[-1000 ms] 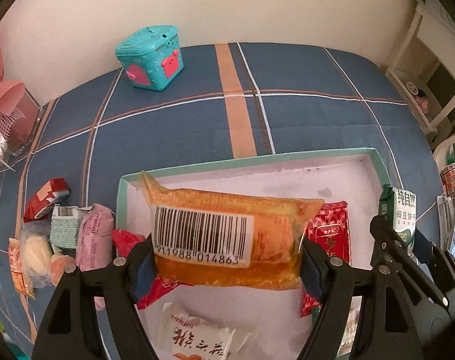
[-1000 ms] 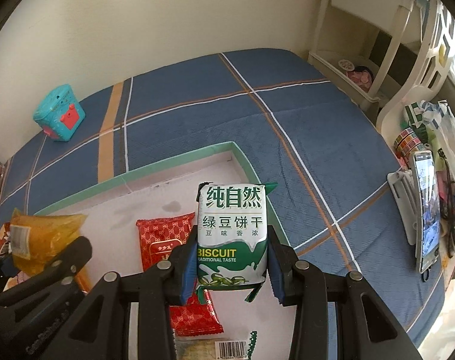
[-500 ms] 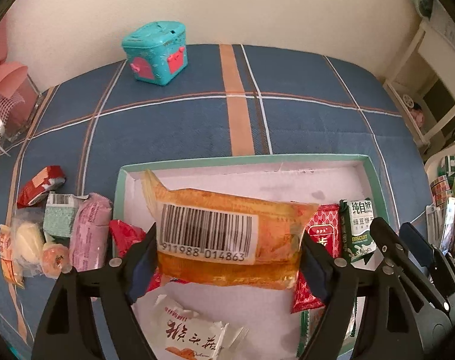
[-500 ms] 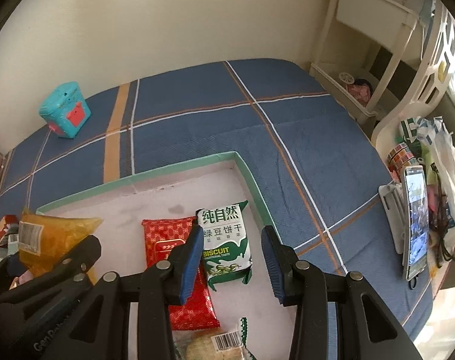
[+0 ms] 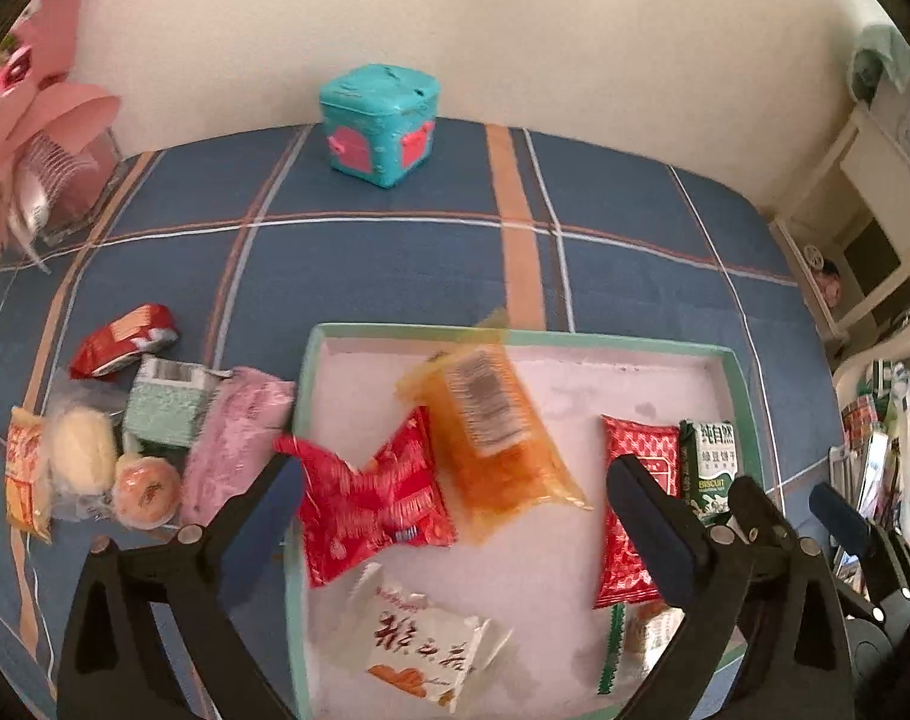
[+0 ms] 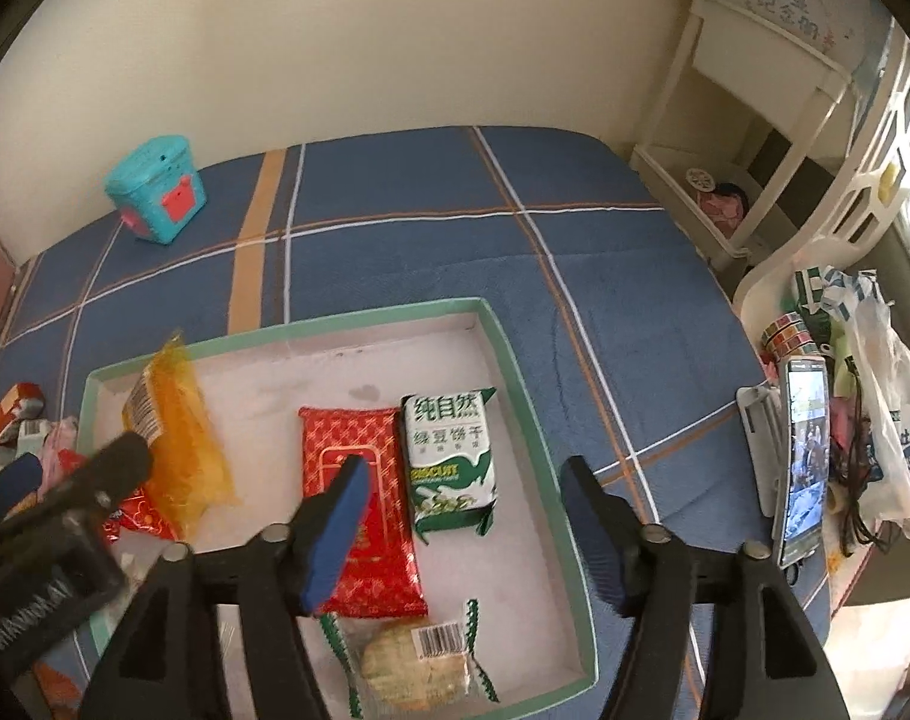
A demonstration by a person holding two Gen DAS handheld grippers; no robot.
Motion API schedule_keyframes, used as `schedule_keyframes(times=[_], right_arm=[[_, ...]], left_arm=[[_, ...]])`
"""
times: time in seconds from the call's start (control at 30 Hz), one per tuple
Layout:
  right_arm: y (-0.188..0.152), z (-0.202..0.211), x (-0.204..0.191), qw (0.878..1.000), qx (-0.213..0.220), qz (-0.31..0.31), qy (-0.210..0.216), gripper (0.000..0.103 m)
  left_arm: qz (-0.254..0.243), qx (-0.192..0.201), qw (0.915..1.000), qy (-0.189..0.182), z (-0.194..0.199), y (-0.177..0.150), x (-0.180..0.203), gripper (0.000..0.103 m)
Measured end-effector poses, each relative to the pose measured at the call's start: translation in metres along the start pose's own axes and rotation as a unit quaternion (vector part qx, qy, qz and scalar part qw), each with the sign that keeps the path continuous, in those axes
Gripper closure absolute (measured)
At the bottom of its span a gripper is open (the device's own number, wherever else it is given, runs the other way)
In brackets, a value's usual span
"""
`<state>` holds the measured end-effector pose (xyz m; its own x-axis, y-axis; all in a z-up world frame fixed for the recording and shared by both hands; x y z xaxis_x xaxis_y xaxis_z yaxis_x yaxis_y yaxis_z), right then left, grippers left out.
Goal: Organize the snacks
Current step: 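Withdraw both open tools from the tray back toward the snack pile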
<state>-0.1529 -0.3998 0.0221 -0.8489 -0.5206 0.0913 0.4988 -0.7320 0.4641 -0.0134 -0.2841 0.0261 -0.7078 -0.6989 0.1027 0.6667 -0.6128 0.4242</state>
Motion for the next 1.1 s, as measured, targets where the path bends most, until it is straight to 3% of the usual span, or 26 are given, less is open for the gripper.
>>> schedule_keyframes(times=[0.13,0.27,0.5,0.63,0.8,1.1], right_arm=[[-0.003,0.004,-0.006,1.0,0.001,0.008,0.007,0.026],[-0.008,0.004,-0.01,1.0,-0.012,0.005,0.019,0.015],[-0.02,0.007,-0.017,0.999,-0.032,-0.007,0.042,0.014],[-0.027,0.011,-0.022,0.998,-0.037,-0.021,0.055,0.0],[-0.034,0.015,-0.029,0.997,-0.041,-0.027,0.065,0.0],[-0.041,0.024,-0.053,0.998,-0.037,0.002,0.055,0.0]], left_arm=[[0.009,0.01,0.9998,0.017,0.01,-0.004,-0.019,0.002],[0.01,0.012,0.9985,0.053,0.015,-0.012,-0.045,0.002],[0.027,0.006,0.9946,0.1,0.017,-0.03,-0.091,0.002],[0.041,-0.003,0.9925,0.115,0.019,-0.042,-0.116,0.002],[0.053,-0.004,0.9901,0.13,0.029,-0.056,-0.139,0.002],[0.122,-0.008,0.9836,0.133,0.044,-0.079,-0.194,0.002]])
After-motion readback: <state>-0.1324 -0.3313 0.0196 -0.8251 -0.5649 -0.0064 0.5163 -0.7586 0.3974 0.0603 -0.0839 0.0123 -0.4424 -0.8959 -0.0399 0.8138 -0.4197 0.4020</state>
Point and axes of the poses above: each gripper's, at about its wrist camera, not at the fingertips, and z roughly against the way its jaws point, x to its right, y to its top, the point moved 3 cm from there along -z, roughly the way its jaws point, and after that the axes turned 5 degrees about -z, right-handed, at the moved point
